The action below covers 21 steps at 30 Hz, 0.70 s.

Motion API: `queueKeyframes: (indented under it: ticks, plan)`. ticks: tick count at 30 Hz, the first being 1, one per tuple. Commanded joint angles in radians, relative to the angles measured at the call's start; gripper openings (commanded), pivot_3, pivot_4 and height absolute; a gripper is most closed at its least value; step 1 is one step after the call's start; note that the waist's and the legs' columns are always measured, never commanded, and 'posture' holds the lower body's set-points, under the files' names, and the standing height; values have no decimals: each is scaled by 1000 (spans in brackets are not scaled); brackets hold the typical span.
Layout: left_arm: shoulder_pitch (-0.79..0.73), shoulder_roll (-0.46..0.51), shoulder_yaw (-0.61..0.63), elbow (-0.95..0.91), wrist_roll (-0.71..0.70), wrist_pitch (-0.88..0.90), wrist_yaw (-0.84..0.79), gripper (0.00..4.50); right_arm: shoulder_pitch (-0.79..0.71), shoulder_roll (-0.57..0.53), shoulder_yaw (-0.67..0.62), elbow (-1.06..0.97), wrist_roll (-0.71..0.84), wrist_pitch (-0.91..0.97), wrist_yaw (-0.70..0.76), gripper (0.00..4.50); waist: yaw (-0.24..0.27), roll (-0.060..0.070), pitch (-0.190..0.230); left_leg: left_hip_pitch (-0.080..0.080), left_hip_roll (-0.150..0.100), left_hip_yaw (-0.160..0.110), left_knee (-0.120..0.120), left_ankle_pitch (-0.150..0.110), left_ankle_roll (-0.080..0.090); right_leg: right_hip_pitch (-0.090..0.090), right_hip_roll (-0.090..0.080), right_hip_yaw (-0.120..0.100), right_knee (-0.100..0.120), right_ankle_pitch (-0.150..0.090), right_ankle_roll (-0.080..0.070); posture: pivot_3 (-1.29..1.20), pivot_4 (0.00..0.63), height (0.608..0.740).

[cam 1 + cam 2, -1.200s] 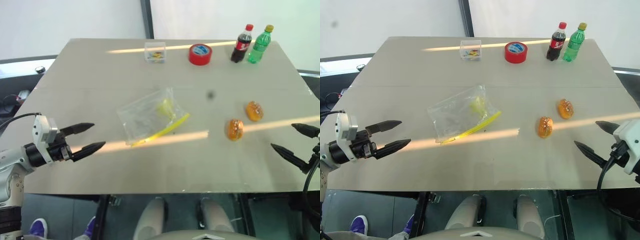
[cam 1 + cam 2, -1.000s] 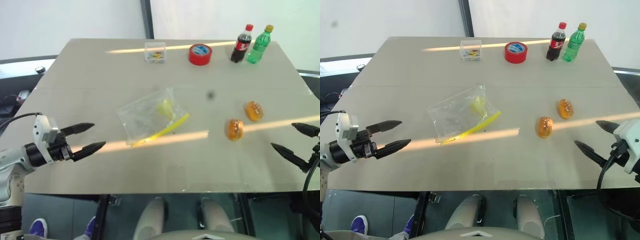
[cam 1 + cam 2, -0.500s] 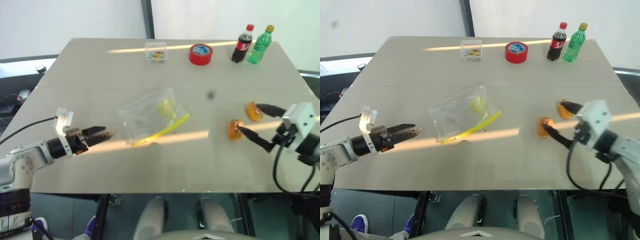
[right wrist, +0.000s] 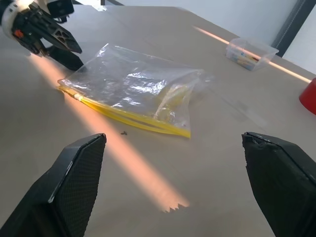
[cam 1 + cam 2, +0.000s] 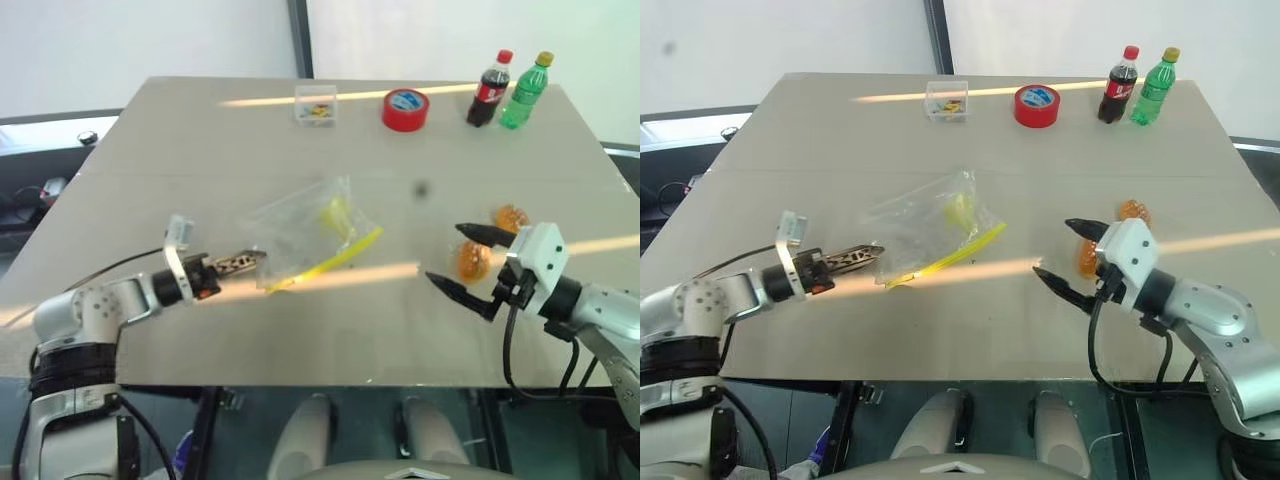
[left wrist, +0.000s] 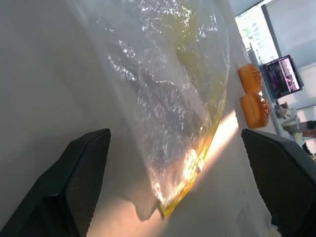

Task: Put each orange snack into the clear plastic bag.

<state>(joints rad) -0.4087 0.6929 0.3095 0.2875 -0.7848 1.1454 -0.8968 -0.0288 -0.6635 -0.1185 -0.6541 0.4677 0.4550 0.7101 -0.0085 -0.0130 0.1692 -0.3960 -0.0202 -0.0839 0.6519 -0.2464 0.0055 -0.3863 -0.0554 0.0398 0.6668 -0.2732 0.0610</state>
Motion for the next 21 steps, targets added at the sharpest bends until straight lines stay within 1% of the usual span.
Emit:
queueKeyframes:
  ticks: [1,6,8,9,10,11,12,13,15,16,17,18,19,21]
  plan:
    - [-31,-58,-39,66,4,47,19,4479,-16,16,32,-56,-8,-18,-23,4500,0,0,-1,0,0,0,0,0,0,0,0,0,0,0,0,0,150,740]
    - [-88,-115,-27,179,15,56,21,4479,-7,26,50,-67,-18,-20,-38,4500,0,1,-2,0,-2,-1,1,0,0,0,0,0,2,0,0,0,150,740]
    - [-101,-147,-35,194,13,67,27,4479,-2,32,61,-69,-26,-23,-44,4500,0,3,-4,1,-2,-1,1,0,0,1,0,-1,2,0,0,0,150,740]
    - [-107,-162,-36,205,16,67,36,3969,-1,34,66,-69,-30,-25,-47,4500,0,3,-4,2,-2,-1,2,0,0,1,0,-1,2,0,0,0,150,740]
    - [-114,-177,-34,214,17,69,43,3657,-2,37,73,-67,-37,-28,-49,4500,0,3,-4,2,-2,-1,2,0,0,1,0,-1,3,0,0,0,150,740]
    - [-119,-188,-29,223,15,73,48,3200,-3,39,78,-66,-43,-31,-51,4500,0,3,-5,2,-2,-1,2,0,0,1,0,0,3,0,0,0,150,740]
    - [-123,-196,-22,228,11,81,54,2636,-4,42,84,-65,-49,-33,-52,4500,-1,3,-5,2,-2,-1,2,0,0,2,0,0,3,0,0,0,150,740]
    - [-126,-203,-12,233,5,96,63,2286,-6,45,91,-61,-58,-38,-54,4500,-3,3,-4,2,-2,-1,2,0,0,2,0,0,3,0,0,0,150,740]
    - [-136,-217,7,244,-7,124,80,1441,-13,49,106,-52,-77,-50,-56,4500,-2,4,-5,2,-2,-1,2,0,0,1,0,0,3,0,0,0,150,740]
    - [-142,-224,16,248,-12,137,87,919,-19,52,114,-47,-90,-57,-59,4500,-2,5,-6,2,-3,-2,2,0,0,1,0,-1,4,0,0,0,150,740]
    - [-148,-233,29,251,-18,151,101,574,-26,55,126,-39,-107,-67,-61,4500,-1,7,-7,2,-3,-2,2,0,0,2,0,-1,4,0,0,0,150,740]
    - [-156,-246,55,250,-31,174,124,118,-35,56,144,-28,-138,-84,-67,4500,0,8,-8,3,-3,-2,2,0,0,2,0,-1,5,0,0,0,150,740]
    - [-164,-258,81,249,-44,195,147,41,-45,55,162,-17,-175,-104,-73,4500,0,8,-8,7,-4,-2,2,0,0,6,-1,-1,5,0,1,0,150,740]
    - [-183,-281,146,224,-83,254,199,41,-69,53,215,10,-282,-151,-102,4500,-2,7,-8,12,-4,-2,2,0,0,10,-1,0,5,-1,1,0,150,740]
